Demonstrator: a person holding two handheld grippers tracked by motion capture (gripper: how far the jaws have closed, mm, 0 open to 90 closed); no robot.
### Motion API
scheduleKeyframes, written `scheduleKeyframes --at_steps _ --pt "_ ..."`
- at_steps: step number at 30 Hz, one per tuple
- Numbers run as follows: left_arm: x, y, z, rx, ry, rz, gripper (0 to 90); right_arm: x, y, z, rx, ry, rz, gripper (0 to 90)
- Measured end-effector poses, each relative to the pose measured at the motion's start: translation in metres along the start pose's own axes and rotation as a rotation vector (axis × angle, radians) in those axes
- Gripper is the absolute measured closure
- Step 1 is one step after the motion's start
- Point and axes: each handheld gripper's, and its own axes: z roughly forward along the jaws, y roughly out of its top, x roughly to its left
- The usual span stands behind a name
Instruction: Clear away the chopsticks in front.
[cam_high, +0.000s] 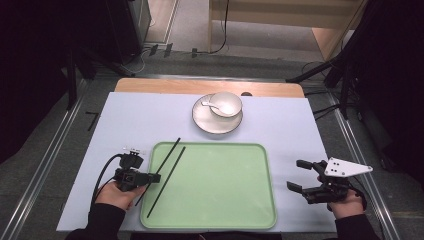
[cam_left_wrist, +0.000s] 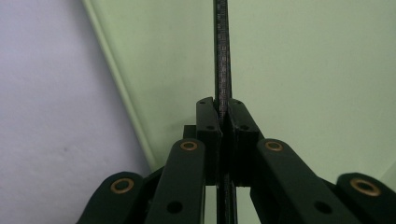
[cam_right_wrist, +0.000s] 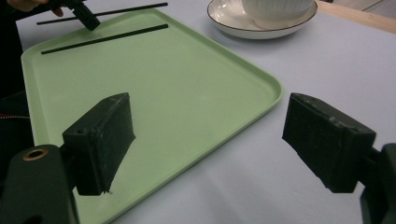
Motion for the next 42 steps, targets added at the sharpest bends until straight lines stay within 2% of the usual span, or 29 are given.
scheduleKeyframes --at_steps 7,8,13,23,28,31,34,37,42 --pt "-0.002 -0.002 0.009 0.043 0.028 -0.012 86.0 0.0 0.0 0.0 -0.003 -0.002 0.002 16.8" --pt "-0.003 -0.002 0.01 0.034 0.029 -0.02 85.9 0.0 0.0 0.0 -0.002 -0.002 -0.001 16.8" --pt "-0.008 -0.001 0.012 0.035 0.045 0.0 85.3 0.0 0.0 0.0 0.001 -0.001 0.001 16.8" --pt "-0.007 0.0 0.012 0.033 0.03 0.003 80.4 -0.001 0.0 0.001 0.002 0.004 0.001 16.8" --pt "-0.004 0.003 0.009 0.02 0.001 0.012 69.7 -0.002 -0.001 0.002 0.007 0.009 0.007 16.8" --pt "-0.002 0.005 0.004 -0.01 -0.029 0.032 60.3 -0.002 -0.002 0.001 0.005 0.009 0.007 16.8" --pt "-0.001 0.007 -0.001 -0.045 -0.006 0.095 46.9 -0.002 -0.003 -0.001 -0.001 0.009 0.012 16.8" --pt "0.002 0.007 -0.006 -0.097 -0.035 0.132 39.9 -0.002 -0.003 -0.001 0.0 0.006 0.013 16.8" --pt "0.011 0.005 -0.016 -0.116 -0.045 0.174 36.6 0.001 -0.001 0.001 0.003 0.014 0.008 16.8"
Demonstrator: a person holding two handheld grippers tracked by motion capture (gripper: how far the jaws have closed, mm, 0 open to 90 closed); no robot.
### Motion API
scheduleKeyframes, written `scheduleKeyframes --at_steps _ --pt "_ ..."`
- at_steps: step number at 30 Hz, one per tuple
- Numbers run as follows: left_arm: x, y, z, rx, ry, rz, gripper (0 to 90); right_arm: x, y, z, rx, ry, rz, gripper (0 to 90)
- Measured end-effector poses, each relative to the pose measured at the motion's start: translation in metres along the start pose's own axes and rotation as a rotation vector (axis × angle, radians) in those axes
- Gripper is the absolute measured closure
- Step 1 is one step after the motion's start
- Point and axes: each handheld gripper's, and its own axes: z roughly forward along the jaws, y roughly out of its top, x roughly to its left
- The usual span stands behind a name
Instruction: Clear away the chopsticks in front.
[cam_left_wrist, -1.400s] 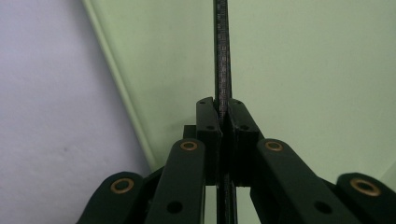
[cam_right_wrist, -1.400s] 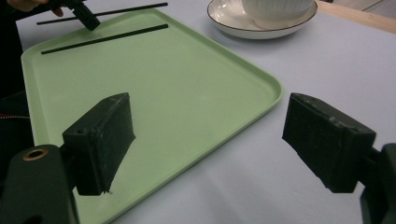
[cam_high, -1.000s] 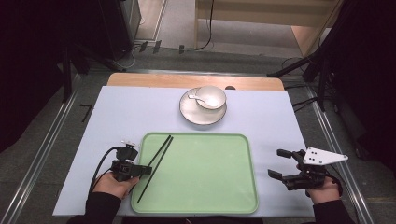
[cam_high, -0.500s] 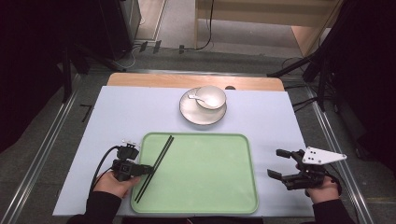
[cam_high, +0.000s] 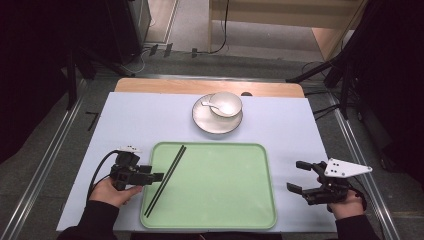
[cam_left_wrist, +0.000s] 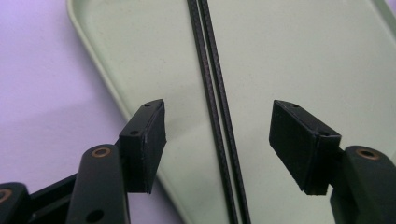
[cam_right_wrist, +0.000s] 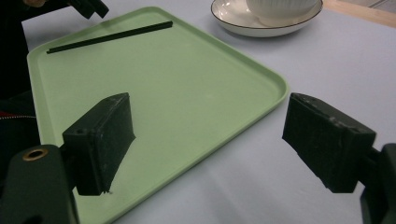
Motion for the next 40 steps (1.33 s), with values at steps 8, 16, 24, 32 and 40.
scheduleKeyframes --at_steps 8,16,24,32,40 --pt "0.021 -0.007 -0.02 -0.042 -0.003 0.029 33.3 -0.001 0.0 0.0 0.002 -0.003 0.009 16.8" --pt "0.04 -0.015 -0.038 -0.107 0.032 0.025 33.0 0.0 0.0 0.0 -0.005 0.002 0.013 16.7" --pt "0.057 -0.028 -0.054 -0.157 0.042 0.051 31.2 0.001 0.001 -0.002 -0.025 0.0 0.015 16.4" --pt "0.06 -0.032 -0.058 -0.177 0.062 0.08 30.8 0.001 0.001 -0.001 -0.022 0.007 0.005 16.4" --pt "0.061 -0.032 -0.056 -0.18 0.056 0.065 29.2 0.001 0.001 -0.001 -0.018 0.006 0.002 16.3"
